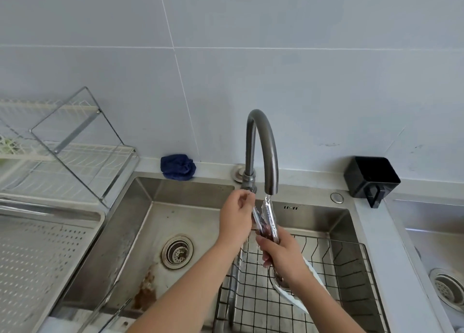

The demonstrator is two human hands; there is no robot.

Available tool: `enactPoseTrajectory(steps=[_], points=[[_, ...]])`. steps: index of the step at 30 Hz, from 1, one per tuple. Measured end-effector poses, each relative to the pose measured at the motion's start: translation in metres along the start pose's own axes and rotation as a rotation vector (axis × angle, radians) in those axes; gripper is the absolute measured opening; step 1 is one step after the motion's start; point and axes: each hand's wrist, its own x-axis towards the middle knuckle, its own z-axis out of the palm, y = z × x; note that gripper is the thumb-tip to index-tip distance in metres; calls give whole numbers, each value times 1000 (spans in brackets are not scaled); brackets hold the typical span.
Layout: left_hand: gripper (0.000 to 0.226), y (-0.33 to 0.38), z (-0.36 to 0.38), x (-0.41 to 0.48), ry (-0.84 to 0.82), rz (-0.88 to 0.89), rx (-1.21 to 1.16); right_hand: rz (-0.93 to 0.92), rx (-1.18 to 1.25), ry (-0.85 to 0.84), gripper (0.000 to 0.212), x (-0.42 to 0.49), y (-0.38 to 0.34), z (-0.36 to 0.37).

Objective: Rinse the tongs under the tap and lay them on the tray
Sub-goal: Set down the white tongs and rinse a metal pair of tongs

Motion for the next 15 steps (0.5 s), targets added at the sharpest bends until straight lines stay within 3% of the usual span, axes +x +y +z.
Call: enactPoseTrajectory(steps=[4,8,15], points=[[26,5,-3,4,87,73,99,-17,81,5,13,5,-6,5],[15,2,-11,9,164,16,28,-33,157,-18,24,25,-32,11],[16,-4,-33,10,185,-111,-202,-41,-16,-110,36,59,-62,23]])
